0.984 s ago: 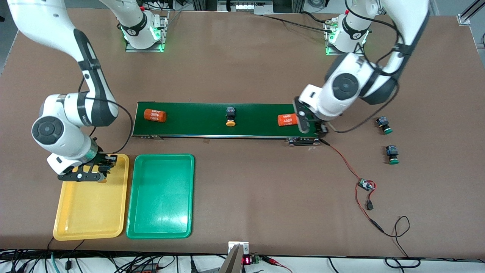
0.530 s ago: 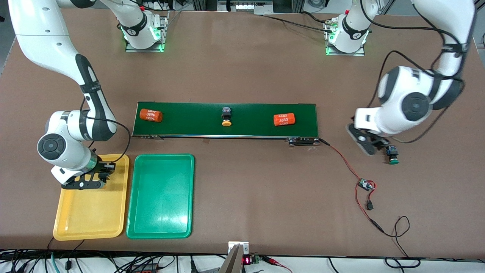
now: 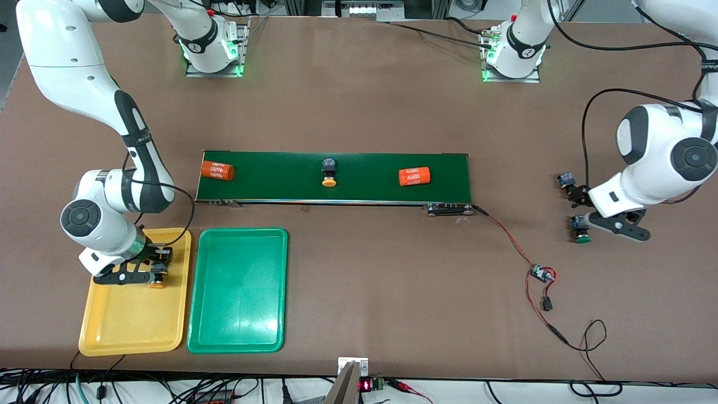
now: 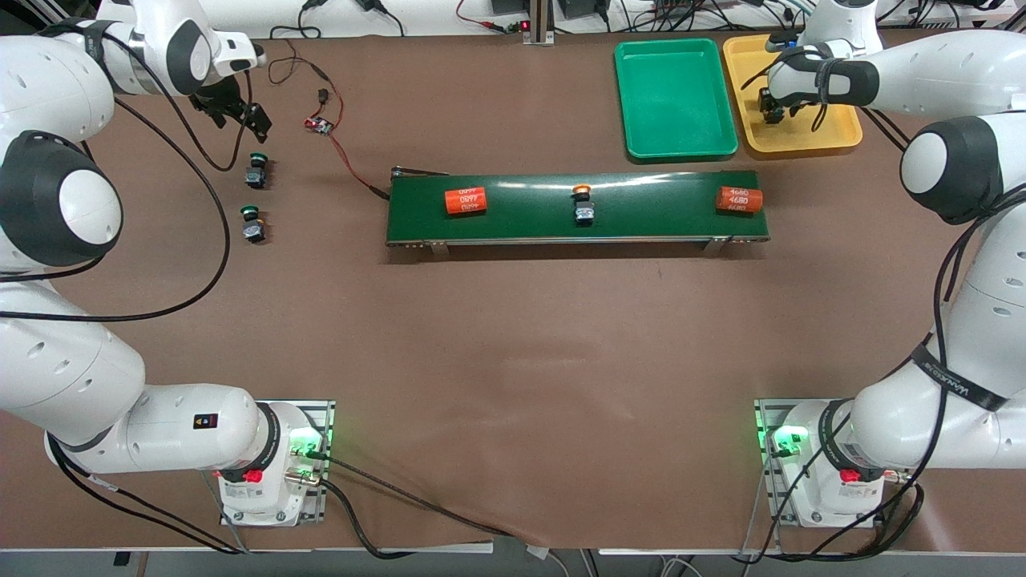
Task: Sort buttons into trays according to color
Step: 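Release the button into the yellow tray and return the right gripper to the belt, then grasp the yellow button with the right gripper while the left gripper grasps a green button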
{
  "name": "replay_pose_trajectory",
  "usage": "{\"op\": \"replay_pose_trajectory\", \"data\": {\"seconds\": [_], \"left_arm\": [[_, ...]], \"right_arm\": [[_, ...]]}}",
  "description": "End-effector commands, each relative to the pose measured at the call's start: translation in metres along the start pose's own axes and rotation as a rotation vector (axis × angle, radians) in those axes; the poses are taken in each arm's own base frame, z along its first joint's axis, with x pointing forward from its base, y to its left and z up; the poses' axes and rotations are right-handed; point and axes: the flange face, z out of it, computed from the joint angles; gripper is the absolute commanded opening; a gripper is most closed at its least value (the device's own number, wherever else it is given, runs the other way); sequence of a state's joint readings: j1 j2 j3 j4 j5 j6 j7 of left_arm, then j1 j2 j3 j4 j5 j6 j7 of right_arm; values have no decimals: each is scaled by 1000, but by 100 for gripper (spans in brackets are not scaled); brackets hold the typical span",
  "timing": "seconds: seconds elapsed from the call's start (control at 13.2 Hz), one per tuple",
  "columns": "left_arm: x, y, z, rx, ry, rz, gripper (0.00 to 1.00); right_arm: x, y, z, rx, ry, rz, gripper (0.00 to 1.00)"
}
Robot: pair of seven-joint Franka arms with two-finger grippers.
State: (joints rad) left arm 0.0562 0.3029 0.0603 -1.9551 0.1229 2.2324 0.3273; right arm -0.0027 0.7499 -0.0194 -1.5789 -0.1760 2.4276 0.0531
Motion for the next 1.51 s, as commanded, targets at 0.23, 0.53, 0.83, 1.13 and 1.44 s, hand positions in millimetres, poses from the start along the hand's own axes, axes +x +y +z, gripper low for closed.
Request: {"op": "replay_pose_trajectory", "data": {"seconds": [0.23,0.53,0.83,1.13,1.44], "left_arm": [[-1,-12,57,-28,-49,-122,100],[3,-27,110,10,7,-132,100],[-1,-36,129,9,23,-163,100],[-10,-33,145,-72,14,-305,100],[-16,-33,152,-98,-2,-338,75]], "right_arm": [[-3,-18,-81,43,-94,33,100],[-19,-67,-155,35,-146,-40,100],[-45,-152,-204,170,-221,-12,100],[-85,-239,-216,178,-249,-34,100],[-131,-301,-196,160,-287,-65,100]]}}
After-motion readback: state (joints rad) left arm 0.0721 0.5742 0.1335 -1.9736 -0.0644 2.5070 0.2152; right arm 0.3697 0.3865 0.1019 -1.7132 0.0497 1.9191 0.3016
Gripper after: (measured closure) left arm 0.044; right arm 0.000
